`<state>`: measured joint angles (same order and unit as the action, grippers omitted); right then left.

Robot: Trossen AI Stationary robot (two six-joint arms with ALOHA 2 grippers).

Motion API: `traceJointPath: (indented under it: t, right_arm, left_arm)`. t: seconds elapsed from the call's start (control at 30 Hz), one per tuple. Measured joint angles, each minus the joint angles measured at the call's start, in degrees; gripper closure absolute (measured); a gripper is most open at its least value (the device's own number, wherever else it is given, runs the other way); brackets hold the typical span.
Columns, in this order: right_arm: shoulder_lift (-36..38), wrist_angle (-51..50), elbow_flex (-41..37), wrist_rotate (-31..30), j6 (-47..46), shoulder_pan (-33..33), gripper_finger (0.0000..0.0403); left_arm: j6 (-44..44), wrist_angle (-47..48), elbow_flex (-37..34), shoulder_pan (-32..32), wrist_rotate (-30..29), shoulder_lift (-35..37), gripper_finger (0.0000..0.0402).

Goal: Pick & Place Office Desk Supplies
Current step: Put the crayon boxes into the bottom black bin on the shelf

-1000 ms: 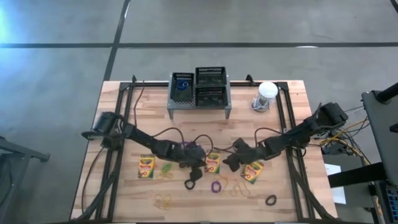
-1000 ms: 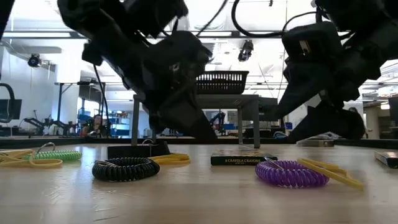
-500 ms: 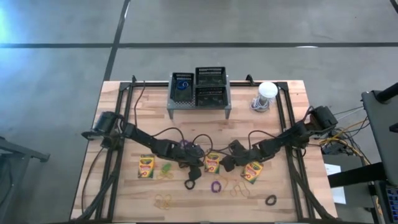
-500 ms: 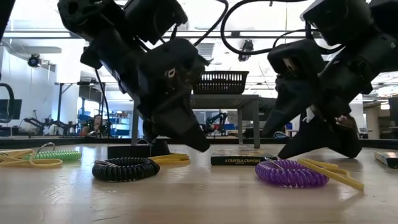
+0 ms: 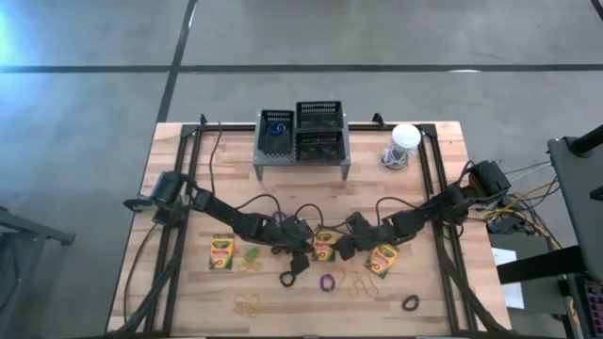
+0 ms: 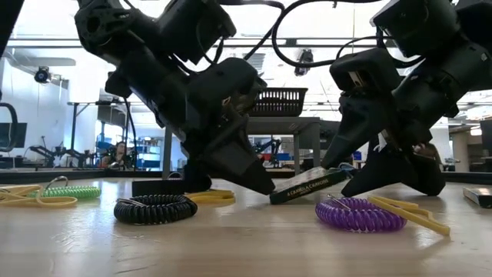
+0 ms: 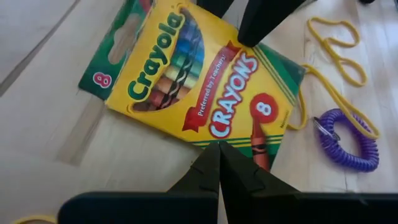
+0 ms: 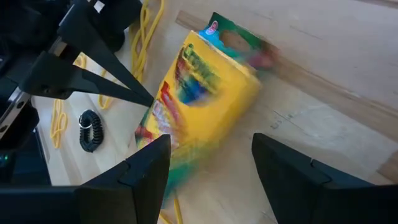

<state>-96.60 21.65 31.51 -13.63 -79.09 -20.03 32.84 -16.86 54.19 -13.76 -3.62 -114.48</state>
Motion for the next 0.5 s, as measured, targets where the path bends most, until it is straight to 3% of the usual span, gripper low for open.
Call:
traceJointPath:
  t: [0.5]
  right_arm:
    - [-1.05, 2.48, -0.11, 0.01, 1.81, 0.05, 0.0177]
  left_arm:
    - [-1.09, 0.15, -0.22, 0.35, -0.66, -0.17, 0.0396]
